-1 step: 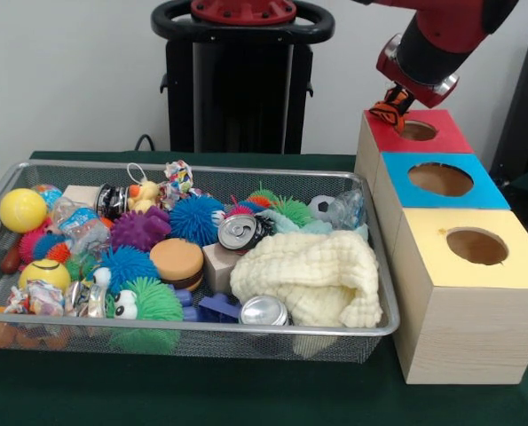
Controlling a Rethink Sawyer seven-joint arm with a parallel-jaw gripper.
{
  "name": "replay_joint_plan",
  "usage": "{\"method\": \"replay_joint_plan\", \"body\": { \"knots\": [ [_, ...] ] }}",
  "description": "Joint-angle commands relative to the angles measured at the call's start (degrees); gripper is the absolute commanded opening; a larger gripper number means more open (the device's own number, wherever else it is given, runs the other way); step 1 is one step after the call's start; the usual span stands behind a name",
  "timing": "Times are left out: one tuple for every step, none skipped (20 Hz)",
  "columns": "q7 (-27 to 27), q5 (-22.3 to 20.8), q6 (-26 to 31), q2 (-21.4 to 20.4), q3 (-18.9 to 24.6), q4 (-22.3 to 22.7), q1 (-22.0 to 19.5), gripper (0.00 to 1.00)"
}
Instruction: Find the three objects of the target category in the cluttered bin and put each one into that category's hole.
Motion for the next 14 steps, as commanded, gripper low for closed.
{"method": "replay_joint_plan", "body": {
  "knots": [
    [8.3,-4.2,-13.2,4.6,-0.8,-1.4,-0.3,0.00],
    [8.7,-4.0,-12.9,4.9,-0.9,-1.9,-0.1,0.00],
    [9.1,-3.9,-12.6,5.2,-1.0,-2.3,0.2,0.00],
    [9.4,-3.7,-12.4,5.5,-1.1,-2.8,0.4,0.00],
    [9.6,-3.6,-12.3,5.8,-1.2,-3.1,0.6,0.00],
    [10.1,-3.4,-12.4,6.2,-1.4,-3.7,0.8,0.00],
    [10.3,-3.3,-12.6,6.6,-1.5,-4.2,0.9,0.00],
    [10.5,-3.2,-12.8,7.0,-1.6,-4.7,1.1,0.00],
    [10.7,-3.1,-13.0,7.3,-1.7,-4.9,1.2,0.00],
    [11.0,-2.9,-13.4,7.7,-1.8,-5.3,1.4,0.00],
    [11.0,-2.8,-13.7,7.9,-1.9,-5.5,1.4,0.00],
    [11.3,-2.5,-14.0,8.3,-2.0,-5.9,1.6,0.00],
    [11.4,-2.3,-14.1,8.5,-2.1,-6.1,1.7,0.00],
    [11.6,-2.2,-14.2,8.7,-2.2,-6.3,1.9,0.00]
  ]
}}
